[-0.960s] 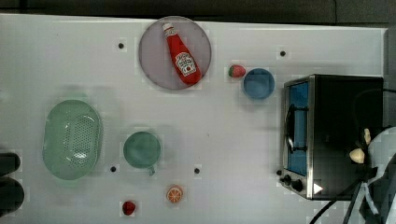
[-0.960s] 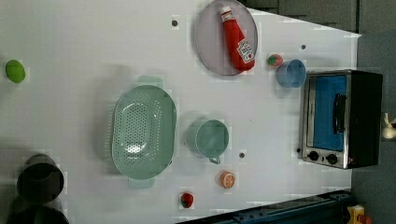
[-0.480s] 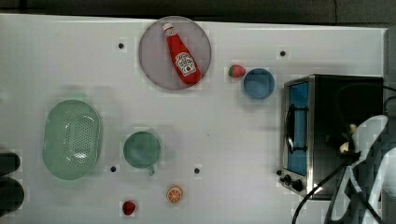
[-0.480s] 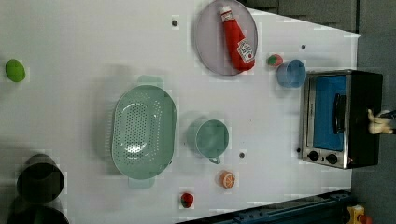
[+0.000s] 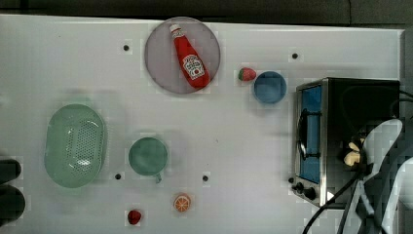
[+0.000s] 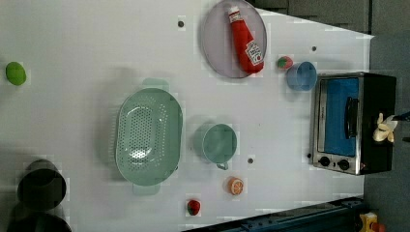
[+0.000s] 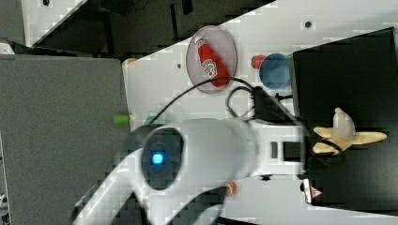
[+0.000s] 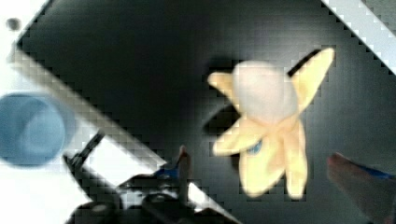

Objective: Pick banana from table and place on oven.

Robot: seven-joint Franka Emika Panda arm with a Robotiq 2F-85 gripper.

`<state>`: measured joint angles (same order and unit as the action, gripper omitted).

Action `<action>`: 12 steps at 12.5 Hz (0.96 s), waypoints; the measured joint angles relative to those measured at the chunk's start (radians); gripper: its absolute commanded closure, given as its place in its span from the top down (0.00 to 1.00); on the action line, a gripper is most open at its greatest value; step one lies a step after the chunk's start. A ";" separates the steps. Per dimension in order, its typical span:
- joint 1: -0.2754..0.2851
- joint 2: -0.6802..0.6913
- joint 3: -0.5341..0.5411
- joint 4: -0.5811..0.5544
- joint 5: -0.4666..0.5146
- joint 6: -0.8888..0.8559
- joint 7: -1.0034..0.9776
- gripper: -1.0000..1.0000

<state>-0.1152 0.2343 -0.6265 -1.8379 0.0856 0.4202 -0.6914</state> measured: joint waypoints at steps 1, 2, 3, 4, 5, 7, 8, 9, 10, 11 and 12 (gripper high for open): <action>0.003 -0.037 0.020 0.001 -0.021 -0.046 0.000 1.00; 0.011 -0.083 0.041 0.011 -0.021 -0.104 0.001 1.00; 0.035 -0.125 0.052 0.027 -0.024 -0.152 0.009 1.00; 0.047 -0.173 0.087 0.040 -0.031 -0.188 0.033 1.00; 0.062 -0.226 0.129 0.044 -0.040 -0.228 0.082 1.00; 0.104 -0.334 0.229 0.022 -0.035 -0.257 0.243 1.00; 0.120 -0.377 0.286 0.007 -0.034 -0.259 0.336 1.00; 0.138 -0.402 0.337 -0.004 -0.030 -0.259 0.438 1.00; 0.148 -0.422 0.394 -0.017 -0.028 -0.262 0.536 1.00; 0.162 -0.435 0.442 -0.025 -0.031 -0.261 0.632 1.00; 0.166 -0.439 0.492 -0.042 -0.026 -0.261 0.708 1.00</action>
<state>0.0509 -0.2050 -0.1342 -1.8799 0.0601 0.1595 0.0162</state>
